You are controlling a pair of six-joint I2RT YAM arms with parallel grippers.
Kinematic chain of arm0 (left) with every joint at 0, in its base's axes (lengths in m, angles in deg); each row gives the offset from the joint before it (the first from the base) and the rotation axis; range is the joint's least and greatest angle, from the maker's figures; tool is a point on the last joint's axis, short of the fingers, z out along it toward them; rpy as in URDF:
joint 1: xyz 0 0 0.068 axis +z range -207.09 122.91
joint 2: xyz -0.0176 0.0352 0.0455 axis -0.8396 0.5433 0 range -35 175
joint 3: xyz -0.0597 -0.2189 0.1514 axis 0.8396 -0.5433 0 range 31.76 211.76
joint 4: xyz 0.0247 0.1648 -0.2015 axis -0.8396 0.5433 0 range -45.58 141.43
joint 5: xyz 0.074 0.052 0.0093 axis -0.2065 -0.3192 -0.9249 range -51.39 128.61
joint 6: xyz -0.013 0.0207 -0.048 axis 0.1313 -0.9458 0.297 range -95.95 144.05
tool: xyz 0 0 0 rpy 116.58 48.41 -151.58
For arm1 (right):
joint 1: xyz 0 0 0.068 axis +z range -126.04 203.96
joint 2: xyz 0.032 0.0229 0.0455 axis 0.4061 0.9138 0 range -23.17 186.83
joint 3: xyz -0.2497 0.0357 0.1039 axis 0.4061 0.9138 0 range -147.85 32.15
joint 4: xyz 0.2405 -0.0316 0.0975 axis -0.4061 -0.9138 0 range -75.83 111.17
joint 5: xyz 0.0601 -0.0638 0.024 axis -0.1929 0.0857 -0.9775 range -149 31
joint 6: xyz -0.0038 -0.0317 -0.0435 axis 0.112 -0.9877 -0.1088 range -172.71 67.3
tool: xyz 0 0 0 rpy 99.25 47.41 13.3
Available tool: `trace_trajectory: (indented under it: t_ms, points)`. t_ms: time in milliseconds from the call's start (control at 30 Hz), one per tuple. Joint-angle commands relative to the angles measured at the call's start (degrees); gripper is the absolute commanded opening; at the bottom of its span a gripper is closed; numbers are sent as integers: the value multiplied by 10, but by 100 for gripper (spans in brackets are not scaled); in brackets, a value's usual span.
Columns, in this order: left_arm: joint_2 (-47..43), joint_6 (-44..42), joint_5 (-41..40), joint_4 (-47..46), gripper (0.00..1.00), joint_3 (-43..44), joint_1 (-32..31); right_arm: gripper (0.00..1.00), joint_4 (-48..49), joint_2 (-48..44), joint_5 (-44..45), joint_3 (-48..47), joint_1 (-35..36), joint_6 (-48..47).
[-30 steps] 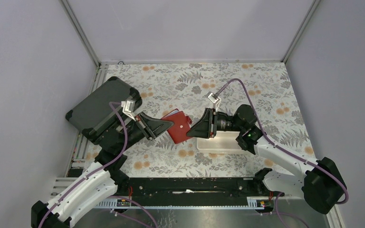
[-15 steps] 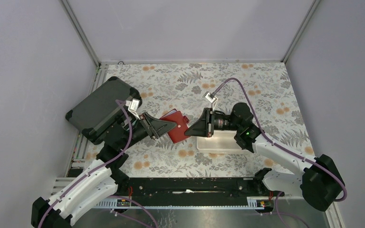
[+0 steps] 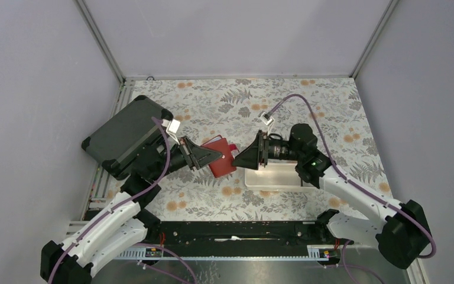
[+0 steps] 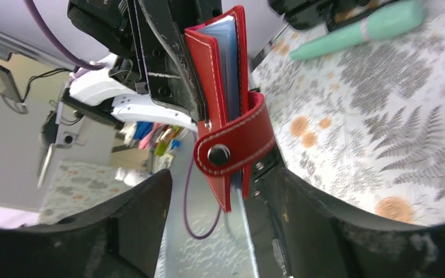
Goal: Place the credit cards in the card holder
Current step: Close the card holder at the center of the board.
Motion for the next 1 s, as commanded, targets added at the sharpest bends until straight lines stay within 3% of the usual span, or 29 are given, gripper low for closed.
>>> trace_trajectory:
  t_ms: [0, 133, 233, 367, 467, 633, 967]
  points:
    - [20, -35, 96, -12, 0, 83, 59, 79, -12, -61, 12, -12, -59, -19]
    - [79, 11, 231, -100, 0, 120, 140, 87, -34, -87, 12, -25, -91, -36]
    - [132, 82, 327, -230, 0, 142, 168, 87, 50, -89, 18, -16, -92, 16]
    - [187, 227, 383, -477, 0, 143, 170, 77, 221, -58, -13, -1, -92, 108]
    - [214, 270, 415, -578, 0, 136, 171, 71, 241, -32, -31, -21, -92, 116]
    - [208, 257, 425, -581, 0, 117, 171, 62, 290, 8, -71, -42, -92, 142]
    - [171, 166, 430, -452, 0, 96, 171, 57, 376, 72, -90, -78, -80, 189]
